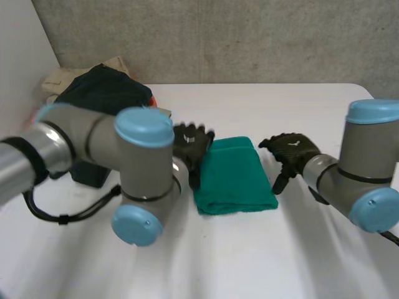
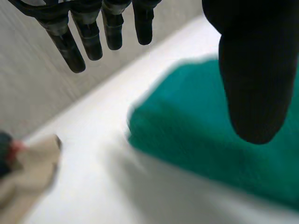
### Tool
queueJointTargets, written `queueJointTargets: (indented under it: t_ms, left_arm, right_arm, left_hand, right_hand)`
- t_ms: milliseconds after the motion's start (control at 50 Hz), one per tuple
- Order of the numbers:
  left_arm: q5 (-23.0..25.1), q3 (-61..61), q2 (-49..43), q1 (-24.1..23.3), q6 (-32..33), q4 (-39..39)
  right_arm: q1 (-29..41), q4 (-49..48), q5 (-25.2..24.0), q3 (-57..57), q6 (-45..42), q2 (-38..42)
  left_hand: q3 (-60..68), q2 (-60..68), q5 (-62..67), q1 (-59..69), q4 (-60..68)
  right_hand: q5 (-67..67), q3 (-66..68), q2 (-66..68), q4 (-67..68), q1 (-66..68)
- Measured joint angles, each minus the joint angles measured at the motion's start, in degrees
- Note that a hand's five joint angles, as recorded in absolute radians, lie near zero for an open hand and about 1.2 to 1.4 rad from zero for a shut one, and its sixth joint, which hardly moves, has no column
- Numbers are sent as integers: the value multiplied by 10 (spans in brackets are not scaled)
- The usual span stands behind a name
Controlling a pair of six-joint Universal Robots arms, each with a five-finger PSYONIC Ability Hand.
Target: Fold the laundry.
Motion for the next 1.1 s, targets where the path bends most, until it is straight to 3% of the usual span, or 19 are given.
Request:
queueJointTargets:
  t_ms: [80, 180, 300, 380, 620, 680, 720, 780, 840, 940, 1100]
  left_arm:
    - [36, 2, 46, 6, -2, 7]
    - [131, 3, 88, 16, -7, 9]
    - [253, 3, 106, 22, -32, 1]
    - [297, 3, 110, 25, -58, -4]
    - [304, 3, 111, 24, -79, -4]
    - [302, 2, 111, 24, -78, -3]
    - [301, 0, 111, 24, -78, -3]
    - [301, -1, 110, 24, -78, -2]
    - [301, -2, 110, 25, -77, -2]
    - [301, -2, 112, 27, -77, -2]
    - [301, -1, 127, 39, -79, -1]
  right_arm:
    - [-13, -33, 7, 57, 17, -31]
    - [-21, -53, 2, 115, 60, -48]
    - [-23, -67, -43, 147, 115, -45]
    - [-21, -77, -78, 147, 146, -36]
    - [-14, -93, -92, 102, 172, 23]
    - [-9, -96, -80, 83, 169, 42]
    - [-6, -101, -68, 71, 167, 51]
    - [-5, -112, -49, 61, 167, 57]
    - [-7, -132, -22, 48, 168, 55]
    - [-18, -155, 5, 12, 171, 51]
    - [-103, -141, 42, -168, 170, 132]
  left_hand:
    - [0, 0, 0, 0, 0]
    - [0, 0, 0, 0, 0]
    - [0, 0, 0, 0, 0]
    - [0, 0, 0, 0, 0]
    - [0, 0, 0, 0, 0]
    - [0, 0, 0, 0, 0]
    - [0, 0, 0, 0, 0]
    - [0, 0, 0, 0, 0]
    - [0, 0, 0, 0, 0]
    - [0, 0, 0, 0, 0]
    - [0, 0, 0, 0, 0]
  right_hand:
    - [0, 0, 0, 0, 0]
    - [0, 0, 0, 0, 0]
    - [1, 0, 0, 0, 0]
    - [4, 0, 0, 0, 0]
    - [68, 71, 64, 67, 84]
    - [206, 217, 227, 216, 212]
    - [388, 368, 376, 420, 314]
    - [471, 427, 419, 508, 336]
    - [489, 502, 471, 521, 336]
    - [495, 513, 471, 522, 336]
    - [504, 515, 471, 524, 336]
